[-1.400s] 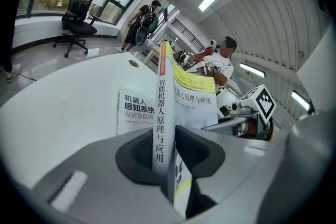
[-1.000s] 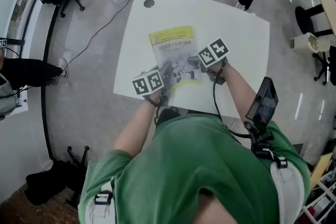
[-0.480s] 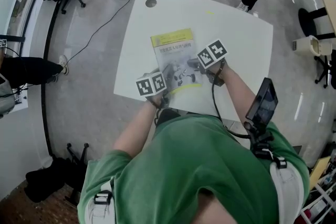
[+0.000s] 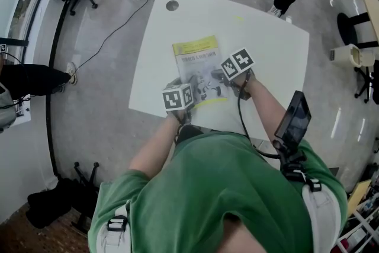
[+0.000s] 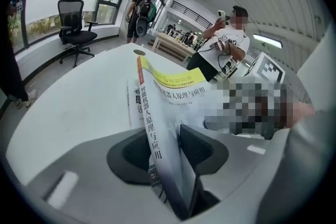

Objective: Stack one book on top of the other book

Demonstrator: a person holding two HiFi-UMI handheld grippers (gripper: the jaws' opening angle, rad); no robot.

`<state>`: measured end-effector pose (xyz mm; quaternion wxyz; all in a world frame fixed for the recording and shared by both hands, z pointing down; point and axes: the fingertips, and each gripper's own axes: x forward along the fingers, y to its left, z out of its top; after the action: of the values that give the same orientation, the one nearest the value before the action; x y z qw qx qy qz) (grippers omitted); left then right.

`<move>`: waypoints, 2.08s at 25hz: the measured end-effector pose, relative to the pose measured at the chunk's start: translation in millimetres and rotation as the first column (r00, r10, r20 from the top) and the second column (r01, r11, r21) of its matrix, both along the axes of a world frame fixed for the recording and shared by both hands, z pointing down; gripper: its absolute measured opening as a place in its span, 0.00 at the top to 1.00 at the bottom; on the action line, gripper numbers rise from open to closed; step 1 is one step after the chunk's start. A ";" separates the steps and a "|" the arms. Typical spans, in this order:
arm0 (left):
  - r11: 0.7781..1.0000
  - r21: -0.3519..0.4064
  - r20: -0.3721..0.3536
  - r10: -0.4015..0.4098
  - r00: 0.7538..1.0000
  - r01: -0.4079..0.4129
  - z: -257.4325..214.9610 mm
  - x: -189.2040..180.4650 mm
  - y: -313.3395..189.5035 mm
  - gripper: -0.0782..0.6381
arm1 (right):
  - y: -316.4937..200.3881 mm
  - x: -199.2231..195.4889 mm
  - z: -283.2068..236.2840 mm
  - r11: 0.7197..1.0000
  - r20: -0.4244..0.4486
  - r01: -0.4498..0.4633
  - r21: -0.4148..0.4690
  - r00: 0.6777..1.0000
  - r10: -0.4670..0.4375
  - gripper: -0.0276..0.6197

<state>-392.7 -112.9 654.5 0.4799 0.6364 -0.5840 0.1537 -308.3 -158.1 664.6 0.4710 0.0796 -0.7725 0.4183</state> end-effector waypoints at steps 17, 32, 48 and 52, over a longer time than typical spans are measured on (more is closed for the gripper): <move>0.998 -0.062 0.150 0.039 0.988 -0.030 7.7 -8.3 4.8 0.58 | 1.4 0.7 1.1 0.999 -0.051 0.030 0.022 0.998 -0.029 0.77; 0.996 -0.070 0.278 0.069 0.958 -0.051 9.0 -22.1 4.3 0.53 | -5.8 2.8 -3.6 0.998 -0.044 -0.007 0.068 0.999 0.010 0.75; 0.997 -0.071 0.281 0.046 0.959 -0.027 8.9 -29.1 7.4 0.60 | -17.1 26.0 6.8 0.981 -0.100 0.009 0.194 0.995 0.011 0.80; 0.997 -0.069 0.295 0.036 0.955 -0.016 9.6 -33.0 6.2 0.61 | -20.1 23.0 8.4 0.978 -0.096 0.018 0.208 0.995 0.002 0.81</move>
<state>-425.7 -106.7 664.1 0.4054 0.5978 -0.6355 0.2727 -285.2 -178.3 673.0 0.4983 0.1453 -0.7890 0.3288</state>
